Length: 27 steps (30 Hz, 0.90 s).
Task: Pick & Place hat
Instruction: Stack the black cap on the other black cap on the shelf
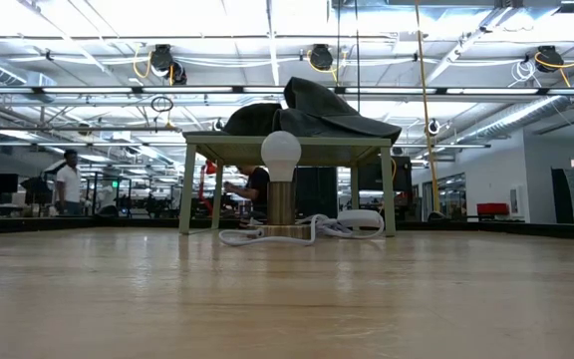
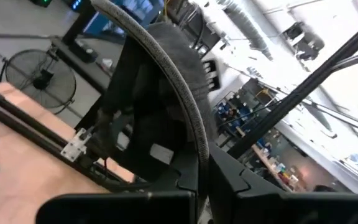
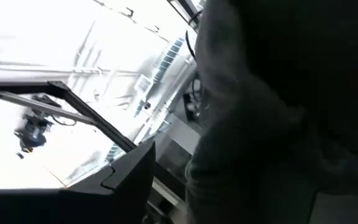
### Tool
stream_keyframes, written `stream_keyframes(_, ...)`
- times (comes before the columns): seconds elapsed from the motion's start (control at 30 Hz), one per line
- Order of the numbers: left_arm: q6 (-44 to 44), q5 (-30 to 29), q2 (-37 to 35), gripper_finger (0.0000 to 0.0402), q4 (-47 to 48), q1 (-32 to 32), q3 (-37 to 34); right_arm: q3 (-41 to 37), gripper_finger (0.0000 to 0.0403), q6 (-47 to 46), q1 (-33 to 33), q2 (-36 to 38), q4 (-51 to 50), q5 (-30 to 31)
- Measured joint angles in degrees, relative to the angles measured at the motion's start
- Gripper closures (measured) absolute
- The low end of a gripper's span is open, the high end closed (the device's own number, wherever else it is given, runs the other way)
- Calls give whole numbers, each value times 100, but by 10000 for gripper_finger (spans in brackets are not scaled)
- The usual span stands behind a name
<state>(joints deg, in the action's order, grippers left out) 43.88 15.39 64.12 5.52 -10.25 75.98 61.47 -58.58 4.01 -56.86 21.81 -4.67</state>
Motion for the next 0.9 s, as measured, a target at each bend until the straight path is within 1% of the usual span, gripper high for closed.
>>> stream_keyframes(0.2,149,166,586,392,-788,71,-2,0,164,-274,2,-418,558,-61)
stream_keyframes(0.3,164,156,741,392,-859,71,-4,0,168,-522,4,-477,725,-293)
stream_keyframes(0.4,141,151,713,392,-799,16,-4,1,176,-751,4,-403,707,-579)
stream_keyframes(0.5,119,129,658,392,-746,-59,-2,2,195,-966,0,-261,722,-605)
stream_keyframes(0.63,127,103,629,392,-735,-165,-2,2,244,-1227,2,-105,721,-594)
stream_keyframes(0.9,134,104,634,392,-568,-200,-2,2,379,-1277,2,50,734,-593)
